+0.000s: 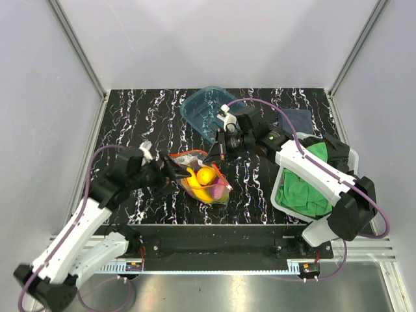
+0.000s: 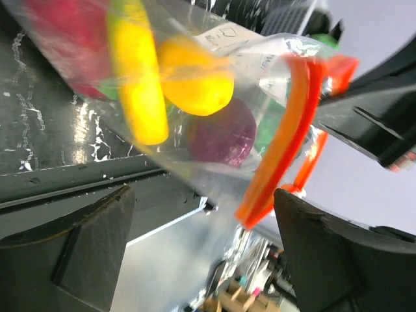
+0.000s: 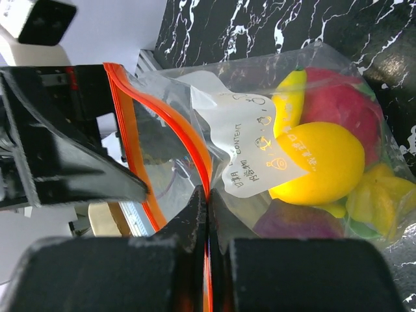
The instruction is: Open the zip-top bag and remove the fake food
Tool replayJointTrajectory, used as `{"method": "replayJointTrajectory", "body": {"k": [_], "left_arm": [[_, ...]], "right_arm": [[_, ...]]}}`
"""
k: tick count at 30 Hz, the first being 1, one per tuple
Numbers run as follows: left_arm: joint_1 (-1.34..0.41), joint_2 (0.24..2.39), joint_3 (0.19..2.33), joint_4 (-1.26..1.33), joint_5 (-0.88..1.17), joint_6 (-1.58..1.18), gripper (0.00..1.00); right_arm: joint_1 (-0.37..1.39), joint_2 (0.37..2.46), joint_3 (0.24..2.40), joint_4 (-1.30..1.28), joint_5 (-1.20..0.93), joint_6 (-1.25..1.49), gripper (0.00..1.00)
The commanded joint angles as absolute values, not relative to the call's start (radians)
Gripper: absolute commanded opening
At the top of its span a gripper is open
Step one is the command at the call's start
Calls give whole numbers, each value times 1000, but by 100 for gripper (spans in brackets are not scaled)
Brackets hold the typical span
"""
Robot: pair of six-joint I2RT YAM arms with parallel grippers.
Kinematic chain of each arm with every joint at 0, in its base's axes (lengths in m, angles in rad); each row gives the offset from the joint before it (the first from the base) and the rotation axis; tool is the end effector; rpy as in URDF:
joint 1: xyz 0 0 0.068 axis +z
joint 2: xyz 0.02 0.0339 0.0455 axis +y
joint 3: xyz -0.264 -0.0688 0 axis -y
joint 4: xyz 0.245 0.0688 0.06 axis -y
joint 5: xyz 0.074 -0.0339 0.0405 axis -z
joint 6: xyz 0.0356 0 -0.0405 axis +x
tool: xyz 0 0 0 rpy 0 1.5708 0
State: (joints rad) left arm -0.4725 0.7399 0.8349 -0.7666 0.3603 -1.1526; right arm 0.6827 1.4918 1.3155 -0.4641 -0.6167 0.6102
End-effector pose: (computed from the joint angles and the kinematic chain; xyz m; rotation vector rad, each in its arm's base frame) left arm 0.1254 -0.0782 0.3077 -0.6287 2.4380 -1.1928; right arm 0.2458 0.2264 0.3312 -0.4722 2.3937 1.3410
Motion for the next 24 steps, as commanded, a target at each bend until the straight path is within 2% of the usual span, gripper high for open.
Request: {"method": "replayJointTrajectory", "body": {"k": [1,4,5,6,7,9,10,11,18,24], "left_arm": [[-570,837,911,-635,261,-1190,89],[-627,865,887,-626,233,-1236,82],[-640,868,879,-621,233,-1242,77],[-644,870,870,-624,230,-1239,59],[-643,870,867,-623,226,-1235,47],[-644,853,879,-647,203,-1197,30],[-644,851,908,-661,174,-1177,11],[-643,850,931,-705,160,-1154,2],[-643,916,1167,-851,58,-919,0],[-643,1021,1256,-856,90,-841,0]], "right_arm": [[695,1442,1319,-426,-597,624,0],[696,1437,1313,-433,-592,620,0],[695,1431,1312,-434,-589,618,0],[696,1430,1312,-437,-583,615,0],[695,1425,1310,-437,-580,614,0],[695,1420,1313,-443,-569,604,0],[696,1422,1318,-443,-568,603,0],[696,1424,1321,-446,-566,600,0],[687,1462,1371,-505,-566,569,0],[658,1463,1300,-517,-580,558,0]]}}
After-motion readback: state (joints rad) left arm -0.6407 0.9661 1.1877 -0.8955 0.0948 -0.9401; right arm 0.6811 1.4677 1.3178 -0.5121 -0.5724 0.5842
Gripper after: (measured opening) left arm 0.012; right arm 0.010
